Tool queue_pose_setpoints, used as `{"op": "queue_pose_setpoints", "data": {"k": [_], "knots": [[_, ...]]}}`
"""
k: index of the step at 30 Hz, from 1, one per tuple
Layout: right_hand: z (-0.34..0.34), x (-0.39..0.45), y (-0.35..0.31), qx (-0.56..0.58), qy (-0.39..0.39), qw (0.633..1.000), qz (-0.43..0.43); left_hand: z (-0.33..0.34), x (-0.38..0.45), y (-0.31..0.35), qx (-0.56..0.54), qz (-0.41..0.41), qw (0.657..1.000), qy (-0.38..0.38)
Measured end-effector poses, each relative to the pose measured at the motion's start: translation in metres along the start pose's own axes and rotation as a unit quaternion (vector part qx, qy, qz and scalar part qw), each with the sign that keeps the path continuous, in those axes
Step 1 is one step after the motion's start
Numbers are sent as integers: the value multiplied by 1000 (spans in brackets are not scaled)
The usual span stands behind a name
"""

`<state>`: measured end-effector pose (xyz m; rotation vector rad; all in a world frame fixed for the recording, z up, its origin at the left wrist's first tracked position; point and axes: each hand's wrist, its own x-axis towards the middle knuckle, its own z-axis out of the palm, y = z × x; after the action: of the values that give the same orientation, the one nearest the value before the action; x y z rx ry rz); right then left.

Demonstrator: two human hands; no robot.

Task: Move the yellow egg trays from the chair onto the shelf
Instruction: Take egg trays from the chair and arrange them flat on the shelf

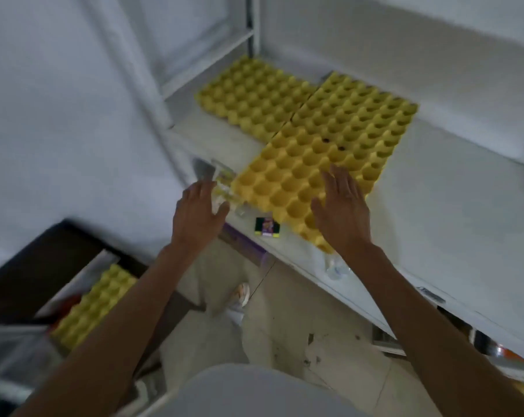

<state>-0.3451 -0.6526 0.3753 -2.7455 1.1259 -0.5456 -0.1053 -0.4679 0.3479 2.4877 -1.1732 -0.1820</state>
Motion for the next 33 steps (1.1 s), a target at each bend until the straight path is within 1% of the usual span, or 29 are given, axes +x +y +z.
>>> {"op": "queue_pose_setpoints", "data": {"k": [2, 4, 6, 7, 8, 10, 12, 17, 22, 25, 28, 31, 33], "knots": [[-2, -17, -23, 22, -28, 997, -73, -2, -54, 1, -2, -52, 999, -2], [-4, -43, -52, 56, -24, 985, -163, -5, -115, -1, -2, -91, 996, 9], [-3, -74, -85, 89, -17, 965, -247, -9, -176, -7, 5, -128, 992, 17], [-1, -90, -102, 105, -37, 952, -285, -12, -206, -11, 11, -151, 988, 17], [3, -105, -120, 117, -73, 937, -320, -15, -234, -15, 19, -175, 984, 12], [15, -134, -155, 119, -144, 913, -363, -23, -285, -27, 30, -233, 972, -3], [30, -160, -184, 107, -192, 898, -381, -27, -330, -44, 37, -283, 958, -25], [74, -214, -234, 139, -305, 865, -374, -22, -423, -72, 15, -374, 927, -13], [124, -248, -268, 81, -402, 827, -385, 0, -479, -94, -21, -443, 895, -42], [142, -256, -281, 50, -432, 817, -379, 14, -493, -113, -39, -454, 887, -70], [150, -253, -291, 3, -456, 804, -381, 24, -489, -137, -41, -454, 885, -99], [160, -238, -300, -26, -451, 810, -375, 29, -468, -162, -42, -433, 891, -128], [168, -225, -312, -27, -452, 810, -373, 30, -450, -182, -56, -427, 891, -142]]}}
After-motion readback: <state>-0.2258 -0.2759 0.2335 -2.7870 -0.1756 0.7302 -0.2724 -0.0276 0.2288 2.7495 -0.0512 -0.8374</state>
